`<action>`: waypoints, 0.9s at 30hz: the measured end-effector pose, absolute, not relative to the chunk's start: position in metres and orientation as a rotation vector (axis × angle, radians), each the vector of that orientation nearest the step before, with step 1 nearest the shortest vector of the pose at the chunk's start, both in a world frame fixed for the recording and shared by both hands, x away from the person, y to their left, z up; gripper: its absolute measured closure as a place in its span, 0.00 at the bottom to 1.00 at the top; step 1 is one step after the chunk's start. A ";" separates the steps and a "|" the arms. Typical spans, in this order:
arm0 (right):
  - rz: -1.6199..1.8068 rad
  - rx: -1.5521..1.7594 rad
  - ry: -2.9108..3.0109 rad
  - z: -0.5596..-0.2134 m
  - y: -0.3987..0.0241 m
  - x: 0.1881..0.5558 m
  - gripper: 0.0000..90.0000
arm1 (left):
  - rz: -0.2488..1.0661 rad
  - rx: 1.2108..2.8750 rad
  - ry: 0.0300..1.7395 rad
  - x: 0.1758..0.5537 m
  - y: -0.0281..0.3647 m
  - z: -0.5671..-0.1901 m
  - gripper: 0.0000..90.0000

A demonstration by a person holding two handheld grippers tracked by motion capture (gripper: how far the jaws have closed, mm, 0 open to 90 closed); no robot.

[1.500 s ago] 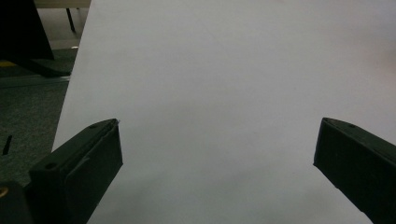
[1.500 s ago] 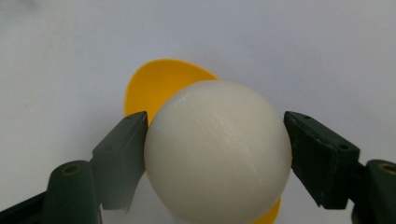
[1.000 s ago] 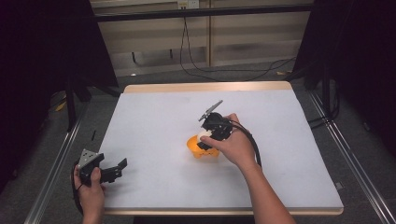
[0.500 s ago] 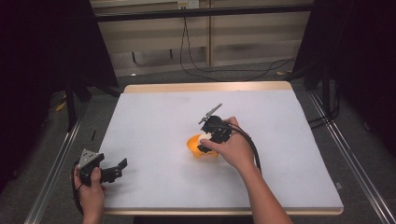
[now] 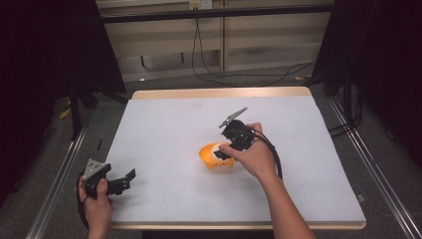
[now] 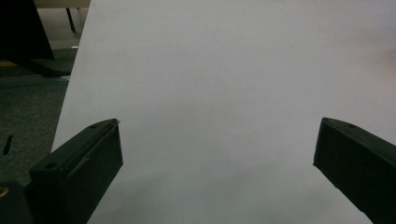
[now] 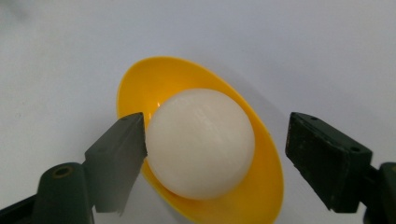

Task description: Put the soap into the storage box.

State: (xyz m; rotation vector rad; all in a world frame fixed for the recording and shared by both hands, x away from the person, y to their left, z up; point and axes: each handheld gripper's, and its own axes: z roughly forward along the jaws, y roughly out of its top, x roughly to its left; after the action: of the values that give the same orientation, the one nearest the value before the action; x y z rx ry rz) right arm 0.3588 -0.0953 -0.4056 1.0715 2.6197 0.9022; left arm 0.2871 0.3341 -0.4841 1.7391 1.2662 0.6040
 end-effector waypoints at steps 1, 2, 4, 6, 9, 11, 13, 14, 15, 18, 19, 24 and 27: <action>0.902 1.080 2.614 -0.405 -0.097 0.358 0.20 | 0.604 1.739 1.266 0.287 0.334 -0.484 0.01; 0.906 1.082 2.605 -0.405 -0.100 0.358 0.20 | 0.604 1.739 1.266 0.287 0.334 -0.484 0.01; 0.916 1.089 2.592 -0.405 -0.106 0.357 0.18 | 0.605 1.740 1.266 0.287 0.334 -0.484 0.01; 0.946 1.122 2.575 -0.406 -0.113 0.356 0.17 | 0.605 1.740 1.266 0.287 0.334 -0.484 0.01; 0.978 1.158 2.549 -0.406 -0.124 0.354 0.14 | 0.605 1.741 1.266 0.287 0.334 -0.484 0.01; 0.985 1.162 2.537 -0.407 -0.131 0.353 0.13 | 0.605 1.741 1.266 0.287 0.334 -0.484 0.01; 0.991 1.179 2.518 -0.407 -0.136 0.352 0.11 | 0.605 1.741 1.266 0.287 0.334 -0.484 0.01; 0.991 1.183 2.507 -0.407 -0.140 0.351 0.11 | 0.605 1.741 1.266 0.287 0.334 -0.484 0.01; 0.995 1.183 2.496 -0.407 -0.143 0.350 0.11 | 0.606 1.741 1.265 0.287 0.334 -0.484 0.01; 0.992 1.185 2.481 -0.407 -0.153 0.348 0.11 | 0.606 1.741 1.265 0.287 0.334 -0.484 0.01; 1.002 1.195 2.477 -0.408 -0.155 0.347 0.10 | 0.606 1.741 1.265 0.287 0.334 -0.484 0.01; 1.014 1.236 2.446 -0.411 -0.172 0.344 0.07 | 0.606 1.741 1.265 0.287 0.334 -0.484 0.01; 1.017 1.258 2.433 -0.412 -0.179 0.342 0.07 | 0.606 1.741 1.265 0.287 0.334 -0.484 0.01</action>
State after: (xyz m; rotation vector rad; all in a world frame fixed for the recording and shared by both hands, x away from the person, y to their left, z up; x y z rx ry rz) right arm 0.3416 -0.1790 -0.4123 1.2576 2.4335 1.0173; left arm 0.2869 0.3340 -0.4841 1.7414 1.2649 0.6064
